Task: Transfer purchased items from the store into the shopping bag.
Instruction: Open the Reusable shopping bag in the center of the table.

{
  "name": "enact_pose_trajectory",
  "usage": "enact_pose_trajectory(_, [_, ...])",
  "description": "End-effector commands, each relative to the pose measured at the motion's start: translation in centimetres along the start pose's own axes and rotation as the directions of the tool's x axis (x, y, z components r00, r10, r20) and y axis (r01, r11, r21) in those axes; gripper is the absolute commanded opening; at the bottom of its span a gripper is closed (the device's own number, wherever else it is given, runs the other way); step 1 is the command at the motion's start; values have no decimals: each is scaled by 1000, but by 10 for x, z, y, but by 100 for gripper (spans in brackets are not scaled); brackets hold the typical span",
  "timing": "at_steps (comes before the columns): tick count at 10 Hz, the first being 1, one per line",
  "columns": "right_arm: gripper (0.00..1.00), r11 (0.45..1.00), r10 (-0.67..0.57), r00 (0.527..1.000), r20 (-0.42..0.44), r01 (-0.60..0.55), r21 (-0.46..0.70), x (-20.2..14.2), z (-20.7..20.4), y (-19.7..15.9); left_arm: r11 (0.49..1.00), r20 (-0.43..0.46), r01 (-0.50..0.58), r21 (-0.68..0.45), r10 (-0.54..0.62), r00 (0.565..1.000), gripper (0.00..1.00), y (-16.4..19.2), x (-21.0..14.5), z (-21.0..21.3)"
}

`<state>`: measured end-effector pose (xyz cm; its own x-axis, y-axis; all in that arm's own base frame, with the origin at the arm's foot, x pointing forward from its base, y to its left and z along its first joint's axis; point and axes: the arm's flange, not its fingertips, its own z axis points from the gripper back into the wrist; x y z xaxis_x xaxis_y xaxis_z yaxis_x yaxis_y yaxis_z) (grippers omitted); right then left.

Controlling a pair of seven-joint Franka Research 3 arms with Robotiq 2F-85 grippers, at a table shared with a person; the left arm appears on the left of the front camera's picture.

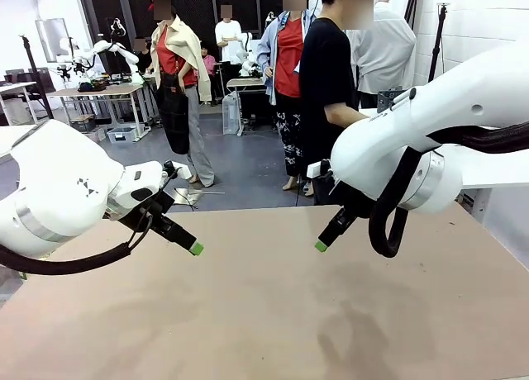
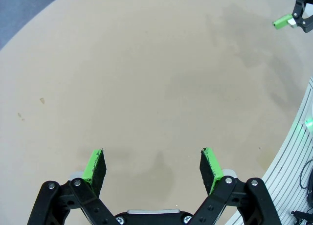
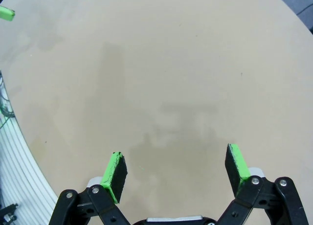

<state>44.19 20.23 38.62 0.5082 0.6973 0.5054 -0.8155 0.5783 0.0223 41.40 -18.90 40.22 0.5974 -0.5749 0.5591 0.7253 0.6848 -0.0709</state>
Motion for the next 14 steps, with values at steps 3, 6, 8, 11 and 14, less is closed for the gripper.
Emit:
enact_pose_trajectory(3, [100, 999, 22, 1000, 15, -23, 31, -9, -6, -2, 1000, 17, 0, -8, 0, 1000, 100, 15, -5, -9])
enact_pose_trajectory(6, [100, 1000, 1, 1000, -3, -1, 2, -1, -1, 1, 1000, -3, -12, 2, 12, 1000, 100, 5, -2, -2])
enact_pose_trajectory(8, [100, 1000, 1, 1000, -3, -1, 2, -1, -1, 1, 1000, -3, -12, 2, 12, 1000, 100, 5, -2, -2])
enact_pose_trajectory(11, [100, 1000, 1, 1000, -3, -1, 2, -1, -1, 1, 1000, -3, -12, 2, 12, 1000, 100, 5, -2, -2])
enact_pose_trajectory(14, [100, 1000, 1, 1000, -3, -1, 2, -1, -1, 1, 1000, -3, -12, 2, 12, 1000, 100, 5, -2, -2])
